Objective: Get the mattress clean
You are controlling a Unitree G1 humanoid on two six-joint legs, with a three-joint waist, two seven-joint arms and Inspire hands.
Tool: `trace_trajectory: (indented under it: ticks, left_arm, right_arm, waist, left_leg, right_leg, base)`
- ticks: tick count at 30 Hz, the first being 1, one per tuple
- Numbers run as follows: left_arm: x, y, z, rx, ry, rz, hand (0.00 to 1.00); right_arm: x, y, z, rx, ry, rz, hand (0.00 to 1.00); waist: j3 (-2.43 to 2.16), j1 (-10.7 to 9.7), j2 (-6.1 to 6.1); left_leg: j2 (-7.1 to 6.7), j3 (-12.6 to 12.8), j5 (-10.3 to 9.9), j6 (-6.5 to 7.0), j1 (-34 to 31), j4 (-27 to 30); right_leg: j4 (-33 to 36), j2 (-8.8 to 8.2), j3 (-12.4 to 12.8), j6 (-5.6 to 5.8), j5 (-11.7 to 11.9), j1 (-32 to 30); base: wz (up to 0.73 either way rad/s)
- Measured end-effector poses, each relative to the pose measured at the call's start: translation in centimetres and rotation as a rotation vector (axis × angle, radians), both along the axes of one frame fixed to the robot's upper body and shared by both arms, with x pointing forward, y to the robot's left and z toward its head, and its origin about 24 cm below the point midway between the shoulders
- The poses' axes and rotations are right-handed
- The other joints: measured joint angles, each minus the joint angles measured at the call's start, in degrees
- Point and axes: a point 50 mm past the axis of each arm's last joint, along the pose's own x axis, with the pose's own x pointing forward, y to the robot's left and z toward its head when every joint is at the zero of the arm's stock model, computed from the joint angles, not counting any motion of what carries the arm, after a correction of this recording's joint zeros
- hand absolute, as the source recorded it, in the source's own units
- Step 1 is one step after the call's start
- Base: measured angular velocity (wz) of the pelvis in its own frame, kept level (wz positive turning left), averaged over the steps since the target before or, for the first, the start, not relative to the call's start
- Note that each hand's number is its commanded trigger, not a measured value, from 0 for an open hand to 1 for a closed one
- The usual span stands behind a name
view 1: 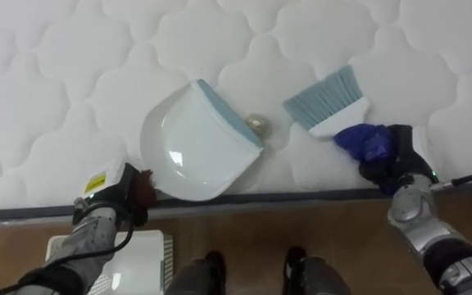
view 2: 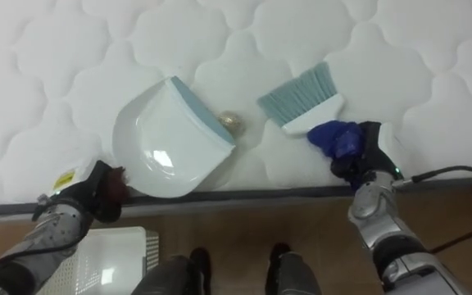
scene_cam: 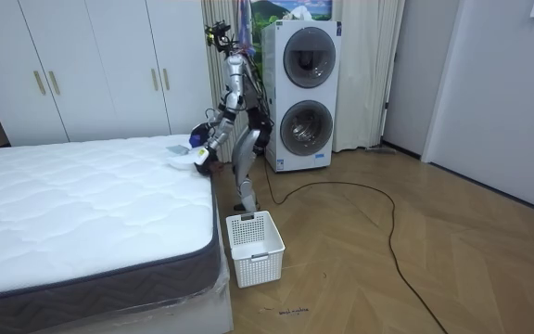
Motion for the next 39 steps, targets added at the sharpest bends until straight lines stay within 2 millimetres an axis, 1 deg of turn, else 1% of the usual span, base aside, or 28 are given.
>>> trace_trajectory:
  ticks: [4, 7, 10, 14, 16, 18, 20, 24, 27, 29, 32, 36, 39]
  left_arm:
    - [0.3, 0.5, 0.6, 0.095, -0.018, -0.037, 1.00]
    - [0.5, 1.0, 1.0, 0.175, -0.014, -0.070, 1.00]
    - [0.4, 1.4, 1.1, 0.244, -0.003, -0.098, 1.00]
    - [0.4, 2.0, 1.3, 0.299, -0.013, -0.115, 1.00]
    - [0.7, 2.4, 1.8, 0.331, -0.021, -0.122, 1.00]
    - [0.8, 2.4, 1.9, 0.347, -0.023, -0.126, 1.00]
    - [0.9, 2.5, 2.0, 0.358, -0.024, -0.129, 1.00]
    - [1.1, 3.1, 2.5, 0.425, -0.023, -0.162, 1.00]
    - [1.3, 3.1, 2.7, 0.445, -0.023, -0.166, 1.00]
    - [1.3, 3.1, 2.7, 0.457, -0.025, -0.166, 1.00]
    - [1.4, 3.0, 2.8, 0.459, -0.025, -0.164, 1.00]
    - [2.0, 2.9, 3.2, 0.485, -0.015, -0.180, 1.00]
    - [2.1, 3.0, 3.3, 0.491, 0.003, -0.169, 1.00]
  right_arm:
    - [0.5, -0.1, 0.6, -0.061, 0.017, 0.024, 1.00]
    - [1.0, -0.6, 1.3, -0.131, 0.031, 0.040, 1.00]
    - [1.2, -0.8, 1.6, -0.183, 0.044, 0.047, 1.00]
    - [1.8, -0.8, 2.2, -0.240, 0.043, 0.067, 1.00]
    - [2.1, -1.2, 2.9, -0.289, 0.038, 0.082, 1.00]
    - [2.2, -1.6, 3.2, -0.338, 0.044, 0.094, 1.00]
    - [2.4, -1.5, 3.4, -0.366, 0.051, 0.103, 1.00]
    - [3.5, -1.4, 4.7, -0.495, 0.076, 0.165, 1.00]
    - [3.9, -1.7, 5.4, -0.563, 0.098, 0.191, 1.00]
    - [4.2, -1.7, 5.9, -0.590, 0.107, 0.197, 1.00]
    - [4.6, -1.5, 6.5, -0.692, 0.136, 0.226, 1.00]
    - [5.1, -1.5, 7.3, -0.841, 0.180, 0.256, 1.00]
    - [5.6, -1.2, 7.8, -0.919, 0.195, 0.287, 1.00]
  waist:
    - [-0.03, 0.11, -1.34]
    - [0.00, -0.12, -1.93]
    - [0.03, -0.11, -2.42]
    - [0.10, 0.01, -3.27]
    - [0.12, -0.05, -3.83]
    - [0.21, -0.19, -4.10]
    - [0.21, -0.08, -4.43]
    - [0.39, 0.08, -5.36]
    - [0.52, 0.14, -5.59]
    - [0.52, 0.38, -5.58]
    - [0.51, 0.61, -5.61]
    - [0.49, 1.52, -5.63]
    - [0.49, 1.73, -5.63]
  left_leg:
    - [0.18, 0.23, 0.00, -0.01, -0.25, 0.08]
    - [0.18, 0.28, 0.00, -0.01, -0.31, 0.26]
    - [0.18, 0.36, -0.01, 0.01, -0.33, 0.66]
    - [0.26, 0.73, -0.01, 0.00, -0.61, 0.62]
    - [0.27, 0.72, 0.00, -0.01, -1.27, 0.85]
    - [0.18, 0.72, 0.04, 0.05, -1.43, 0.97]
    - [0.24, 0.73, 0.05, 0.05, -1.48, 0.99]
    - [0.34, 1.24, 0.05, 0.04, -1.56, 0.93]
    - [0.49, 1.23, 0.05, 0.04, -1.74, 0.92]
    - [0.77, 1.25, 0.11, -0.05, -1.96, 0.78]
    - [0.83, 1.24, 0.11, -0.05, -2.04, 0.81]
    - [1.10, 1.28, 0.17, -0.15, -2.02, 0.70]
    - [1.77, 1.26, 0.25, -0.31, -1.88, 0.59]
  right_leg:
    - [0.15, 0.14, 0.13, -0.18, 0.11, -0.47]
    - [0.21, 0.10, 0.17, -0.17, 0.11, -0.47]
    - [0.81, 0.02, 0.25, -0.14, 0.08, -0.54]
    - [1.11, -0.02, 0.48, -0.25, 0.02, -1.18]
    - [1.50, -0.05, 0.49, -0.34, -0.01, -1.89]
    - [1.90, -0.25, 0.49, -0.38, -0.09, -2.09]
    - [1.87, -0.24, 0.47, -0.43, -0.12, -2.13]
    - [1.79, -0.23, 0.57, -0.54, -0.14, -2.63]
    - [1.46, -0.06, 0.55, -0.55, -0.13, -2.65]
    - [0.75, 0.17, 0.29, -0.77, 0.17, -2.65]
    - [0.70, 0.15, 0.11, -0.78, 0.18, -2.68]
    - [0.35, 0.30, -0.19, -1.01, 0.34, -2.65]
    - [-0.54, 1.02, -0.34, -1.24, 0.78, -2.18]
  base:
    - [-0.04]
    - [0.00]
    - [0.00]
    - [-0.02]
    - [0.00]
    - [0.04]
    - [0.00]
    - [-0.07]
    - [-0.03]
    - [-0.06]
    - [0.00]
    - [-0.03]
    - [-0.05]
